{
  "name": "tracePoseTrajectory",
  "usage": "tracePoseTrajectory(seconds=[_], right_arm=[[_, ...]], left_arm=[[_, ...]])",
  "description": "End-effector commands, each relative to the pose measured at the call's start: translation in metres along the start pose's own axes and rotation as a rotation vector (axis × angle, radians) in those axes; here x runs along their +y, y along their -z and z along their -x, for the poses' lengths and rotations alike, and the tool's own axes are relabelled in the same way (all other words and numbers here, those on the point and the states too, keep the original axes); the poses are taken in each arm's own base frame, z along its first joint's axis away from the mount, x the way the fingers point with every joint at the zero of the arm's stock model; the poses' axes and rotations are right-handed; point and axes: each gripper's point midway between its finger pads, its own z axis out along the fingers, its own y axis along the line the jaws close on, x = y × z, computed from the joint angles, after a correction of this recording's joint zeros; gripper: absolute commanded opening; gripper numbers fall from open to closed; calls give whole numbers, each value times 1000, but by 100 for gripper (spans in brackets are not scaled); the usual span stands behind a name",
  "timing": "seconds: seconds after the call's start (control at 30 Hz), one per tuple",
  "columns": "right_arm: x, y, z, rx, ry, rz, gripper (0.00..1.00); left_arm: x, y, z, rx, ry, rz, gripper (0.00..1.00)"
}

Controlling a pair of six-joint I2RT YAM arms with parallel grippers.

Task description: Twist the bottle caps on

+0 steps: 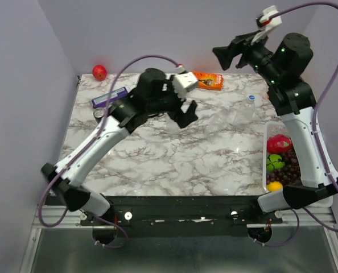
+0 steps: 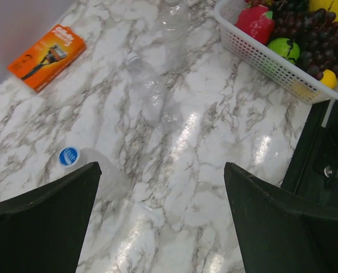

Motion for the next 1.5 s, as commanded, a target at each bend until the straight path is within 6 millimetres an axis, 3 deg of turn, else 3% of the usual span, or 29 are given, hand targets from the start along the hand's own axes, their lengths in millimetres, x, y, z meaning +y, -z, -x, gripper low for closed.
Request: tracePoseTrajectory(seconds=[0.0, 0.03, 0.1, 0.13, 0.17, 0.2, 0.23, 0.3, 0.33, 0.4, 0.43, 0.5, 0.53, 0.73, 0.83, 0.93, 1.1, 1.13, 1.2, 1.23, 1.3, 1.33, 1.4, 1.43, 1.47], right_arm=[[-62, 38, -57, 198, -191, -197, 96], [-68, 47, -66, 217, -192, -217, 96], [-75, 70, -61, 204, -178, -248, 96], [-77, 77, -69, 222, -169, -254, 96], [-78, 83, -70, 226, -164, -258, 96], [-73, 94, -62, 210, -151, -257, 96], [-71, 98, -62, 212, -140, -256, 96], [-65, 110, -61, 203, -134, -257, 96], [-63, 113, -60, 200, -136, -256, 96], [-59, 118, -66, 207, -146, -252, 96], [-56, 123, -62, 195, -147, -251, 96], [-53, 126, -69, 208, -155, -248, 96], [-52, 129, -70, 210, -151, -249, 96], [-57, 136, -78, 223, -167, -275, 96], [-57, 139, -78, 222, -172, -279, 96], [-58, 140, -78, 220, -164, -283, 96], [-59, 138, -86, 240, -155, -274, 96], [-59, 138, -89, 248, -143, -268, 96], [-60, 138, -100, 275, -126, -259, 96], [-61, 137, -105, 289, -113, -253, 96], [-60, 136, -115, 316, -119, -239, 96], [-59, 135, -117, 325, -114, -227, 96], [-58, 129, -125, 344, -128, -199, 96], [-57, 128, -125, 346, -133, -190, 96], [-57, 125, -127, 348, -140, -183, 96]], left_arm=[[4, -83, -3, 132, 86, 110, 99], [8, -113, -22, 184, 75, 153, 99], [15, -138, -19, 170, 66, 178, 99], [17, -166, -46, 235, 71, 169, 99], [18, -176, -40, 225, 62, 163, 99], [19, -186, -47, 242, 53, 160, 99], [21, -204, -68, 284, 50, 157, 99], [25, -219, -76, 297, 49, 169, 99], [28, -232, -94, 328, 51, 173, 99], [30, -244, -103, 335, 51, 172, 99], [31, -255, -122, 368, 55, 169, 99], [30, -266, -132, 376, 59, 150, 99], [28, -274, -149, 403, 66, 134, 99], [19, -297, -193, 468, 114, 87, 99], [17, -299, -208, 497, 139, 81, 98], [8, -299, -216, 515, 160, 35, 91], [-8, -291, -217, 524, 178, -46, 67], [-9, -286, -207, 510, 174, -51, 65], [-14, -272, -209, 532, 189, -67, 56], [-15, -260, -189, 504, 196, -68, 54], [-18, -239, -191, 537, 230, -55, 52], [-18, -222, -168, 501, 234, -47, 52], [-22, -197, -173, 540, 258, -39, 52], [-23, -181, -156, 510, 255, -38, 52], [-26, -170, -165, 534, 260, -35, 52]])
